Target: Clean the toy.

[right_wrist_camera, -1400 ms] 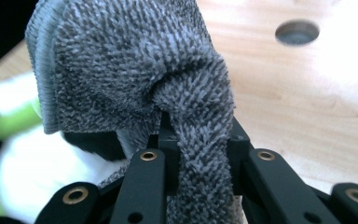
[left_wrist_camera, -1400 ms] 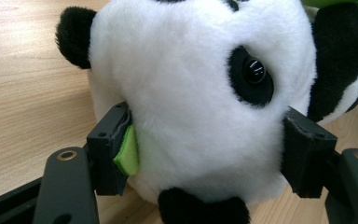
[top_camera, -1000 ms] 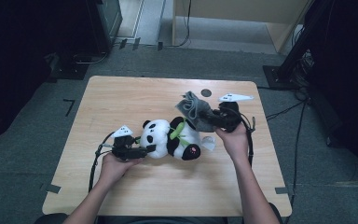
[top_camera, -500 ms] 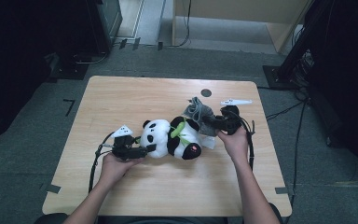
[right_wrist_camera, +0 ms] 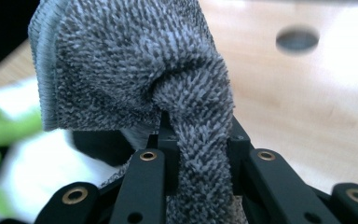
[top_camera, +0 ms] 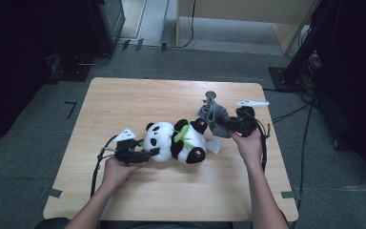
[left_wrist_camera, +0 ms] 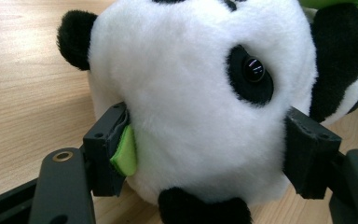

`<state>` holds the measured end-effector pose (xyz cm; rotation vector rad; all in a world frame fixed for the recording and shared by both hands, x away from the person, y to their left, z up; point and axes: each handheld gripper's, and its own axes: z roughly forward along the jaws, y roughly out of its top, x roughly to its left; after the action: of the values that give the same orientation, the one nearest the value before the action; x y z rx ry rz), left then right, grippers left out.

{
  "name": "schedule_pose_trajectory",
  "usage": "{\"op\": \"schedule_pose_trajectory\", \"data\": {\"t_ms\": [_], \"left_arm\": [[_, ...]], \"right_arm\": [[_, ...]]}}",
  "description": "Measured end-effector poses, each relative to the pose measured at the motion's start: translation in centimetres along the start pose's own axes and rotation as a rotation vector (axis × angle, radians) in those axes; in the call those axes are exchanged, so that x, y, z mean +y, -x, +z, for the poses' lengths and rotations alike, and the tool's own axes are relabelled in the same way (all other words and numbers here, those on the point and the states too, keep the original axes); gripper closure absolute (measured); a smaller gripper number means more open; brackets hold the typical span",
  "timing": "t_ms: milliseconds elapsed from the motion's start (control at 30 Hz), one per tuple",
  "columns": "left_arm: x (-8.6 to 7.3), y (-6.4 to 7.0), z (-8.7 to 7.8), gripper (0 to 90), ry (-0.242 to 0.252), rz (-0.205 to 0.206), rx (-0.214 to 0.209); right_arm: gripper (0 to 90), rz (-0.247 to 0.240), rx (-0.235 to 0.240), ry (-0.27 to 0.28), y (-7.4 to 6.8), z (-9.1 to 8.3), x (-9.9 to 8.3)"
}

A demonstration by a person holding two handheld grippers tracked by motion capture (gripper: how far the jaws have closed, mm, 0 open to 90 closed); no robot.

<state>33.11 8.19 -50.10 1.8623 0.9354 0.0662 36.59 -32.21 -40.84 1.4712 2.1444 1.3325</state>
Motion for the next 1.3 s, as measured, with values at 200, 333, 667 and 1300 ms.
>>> {"op": "schedule_pose_trajectory", "data": {"t_ms": [200,333,667,1300], "left_arm": [[0.0,0.1,0.0,27.3,0.003,0.005,0.005],[0.0,0.1,0.0,27.3,0.008,0.005,0.005],[0.0,0.4,-0.1,27.4,0.013,0.017,0.024],[0.2,0.4,-0.1,30.5,-0.014,0.017,0.029]], "right_arm": [[75.9,-0.106,0.056,0.044,-5.0,-1.3,1.9],[75.6,-0.16,0.128,0.026,-8.7,-0.4,2.7],[75.7,-0.15,0.188,-0.099,-16.5,6.2,4.0],[78.1,-0.269,0.163,-0.327,-17.9,9.9,0.6]]}}
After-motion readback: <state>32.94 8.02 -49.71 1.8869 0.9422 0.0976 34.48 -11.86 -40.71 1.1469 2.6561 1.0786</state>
